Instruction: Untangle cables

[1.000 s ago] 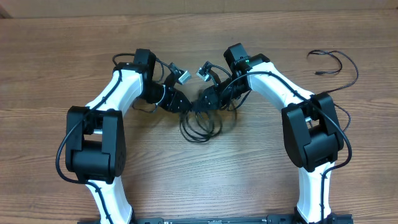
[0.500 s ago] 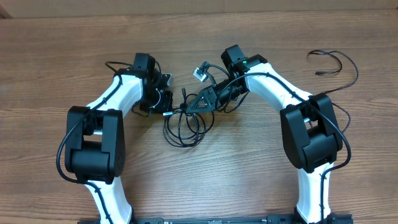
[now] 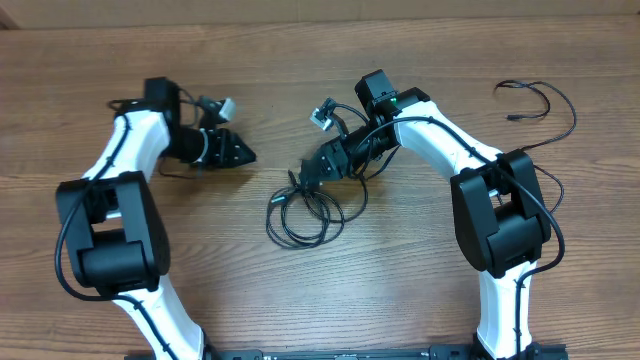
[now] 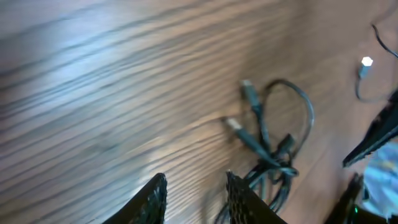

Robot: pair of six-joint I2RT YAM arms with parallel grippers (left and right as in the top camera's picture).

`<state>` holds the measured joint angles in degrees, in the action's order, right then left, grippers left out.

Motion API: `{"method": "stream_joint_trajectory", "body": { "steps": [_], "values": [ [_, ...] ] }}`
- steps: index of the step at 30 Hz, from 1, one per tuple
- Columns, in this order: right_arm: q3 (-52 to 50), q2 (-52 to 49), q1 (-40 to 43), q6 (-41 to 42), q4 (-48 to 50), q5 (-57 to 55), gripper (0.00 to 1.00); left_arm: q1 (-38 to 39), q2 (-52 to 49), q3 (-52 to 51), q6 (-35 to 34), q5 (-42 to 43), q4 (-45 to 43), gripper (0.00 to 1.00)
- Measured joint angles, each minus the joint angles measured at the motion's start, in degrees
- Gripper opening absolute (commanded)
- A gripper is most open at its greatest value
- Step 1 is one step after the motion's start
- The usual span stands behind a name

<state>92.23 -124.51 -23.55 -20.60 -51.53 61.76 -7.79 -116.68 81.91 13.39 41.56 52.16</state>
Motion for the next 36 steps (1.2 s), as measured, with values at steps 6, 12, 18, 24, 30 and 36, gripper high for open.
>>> {"method": "stream_joint_trajectory", "body": {
  "steps": [6, 12, 18, 24, 30, 36],
  "values": [
    [0.02, 0.0, -0.61, 6.84, 3.43, -4.76, 0.49, -0.39, 0.0, -0.11, -3.13, -2.38, 0.2, 0.18],
    [0.02, 0.0, -0.72, 20.92, -3.34, -14.12, 0.33, 2.8, 0.0, -1.42, -4.9, -2.86, 3.13, 0.09],
    [-0.09, 0.0, -0.98, 28.17, -10.43, -17.53, 0.04, 7.26, 0.0, -1.77, -5.84, -2.99, 3.69, 0.04],
    [-4.07, 0.11, -1.99, 39.12, -7.19, -18.45, 0.04, 11.3, 0.0, -1.79, -10.23, -3.48, -2.1, 0.05],
    [-10.51, 0.13, -3.41, 53.29, -0.13, -20.94, 0.04, 13.94, 0.0, -1.79, -14.82, -5.88, -6.86, 0.06],
    [-12.94, 1.66, -6.03, 60.78, 6.62, -25.83, 0.04, 16.46, 0.0, -1.79, -16.57, -8.26, -8.48, 0.07]
  ]
}}
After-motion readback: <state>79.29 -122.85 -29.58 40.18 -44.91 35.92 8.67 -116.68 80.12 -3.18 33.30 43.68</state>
